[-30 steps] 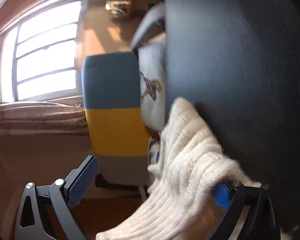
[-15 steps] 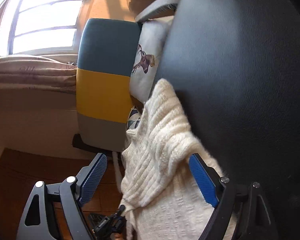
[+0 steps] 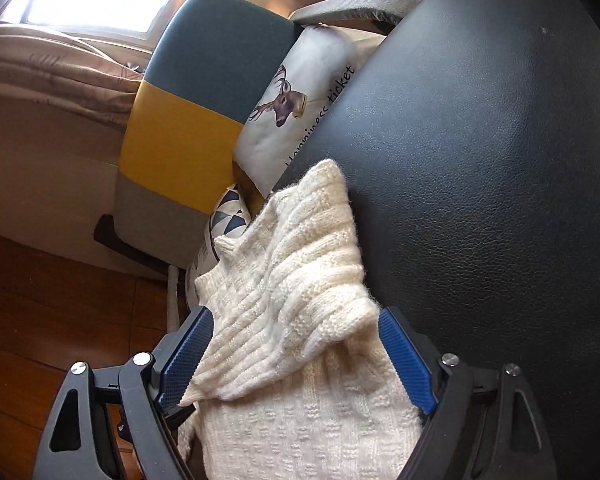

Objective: Fold clothes
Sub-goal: 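Lower the sleeve onto the body and open the left gripper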

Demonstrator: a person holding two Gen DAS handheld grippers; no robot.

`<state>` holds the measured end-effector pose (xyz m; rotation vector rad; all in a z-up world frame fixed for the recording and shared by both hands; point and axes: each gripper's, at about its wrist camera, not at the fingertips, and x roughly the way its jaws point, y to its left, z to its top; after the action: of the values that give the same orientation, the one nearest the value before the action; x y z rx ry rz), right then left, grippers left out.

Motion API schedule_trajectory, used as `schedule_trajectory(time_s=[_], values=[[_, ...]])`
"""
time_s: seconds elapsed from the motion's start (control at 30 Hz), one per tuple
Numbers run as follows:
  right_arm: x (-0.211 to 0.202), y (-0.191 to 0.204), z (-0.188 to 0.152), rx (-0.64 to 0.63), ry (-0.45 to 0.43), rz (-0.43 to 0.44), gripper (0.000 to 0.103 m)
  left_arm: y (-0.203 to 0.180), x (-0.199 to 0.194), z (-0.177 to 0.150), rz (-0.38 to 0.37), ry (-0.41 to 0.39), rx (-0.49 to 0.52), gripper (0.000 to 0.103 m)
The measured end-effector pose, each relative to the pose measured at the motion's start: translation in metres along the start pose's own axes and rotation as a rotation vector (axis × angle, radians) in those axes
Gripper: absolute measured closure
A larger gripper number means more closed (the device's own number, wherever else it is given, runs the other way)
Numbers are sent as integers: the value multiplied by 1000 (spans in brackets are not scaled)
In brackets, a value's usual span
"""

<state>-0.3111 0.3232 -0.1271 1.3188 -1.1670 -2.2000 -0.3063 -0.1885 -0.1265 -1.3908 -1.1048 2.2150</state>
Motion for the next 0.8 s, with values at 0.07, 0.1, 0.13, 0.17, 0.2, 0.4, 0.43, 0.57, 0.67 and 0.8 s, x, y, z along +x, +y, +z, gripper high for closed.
schedule_trajectory(time_s=[0.07, 0.1, 0.13, 0.17, 0.2, 0.4, 0.43, 0.57, 0.67, 0.8], values=[[0, 2, -2, -16, -3, 0, 16, -29, -22, -8, -8, -126, 148, 92], [1, 3, -3, -26, -1, -4, 16, -41, -31, -16, -8, -166, 220, 93], [1, 4, -4, -38, 1, -9, 16, -50, -37, -26, 3, -187, 289, 93], [2, 3, -6, -42, 7, -18, 16, -60, -44, -35, 14, -207, 358, 93], [4, 2, -7, -46, 13, -27, 16, -61, -42, -43, 43, -192, 394, 93], [7, 1, -11, -45, 28, -36, 16, 11, -4, -46, 172, 14, 197, 72], [6, 3, -12, -59, 27, -37, 16, 18, -8, -43, 125, 8, 149, 67], [-3, 19, -6, -184, -22, -78, 16, 36, -16, -29, -4, -21, -13, 42], [-12, 23, 13, -230, -100, -74, 16, 27, -13, -18, 39, -38, 11, 39], [-6, 11, 49, -199, -136, -117, 16, 9, -2, -14, 148, -52, 98, 35]])
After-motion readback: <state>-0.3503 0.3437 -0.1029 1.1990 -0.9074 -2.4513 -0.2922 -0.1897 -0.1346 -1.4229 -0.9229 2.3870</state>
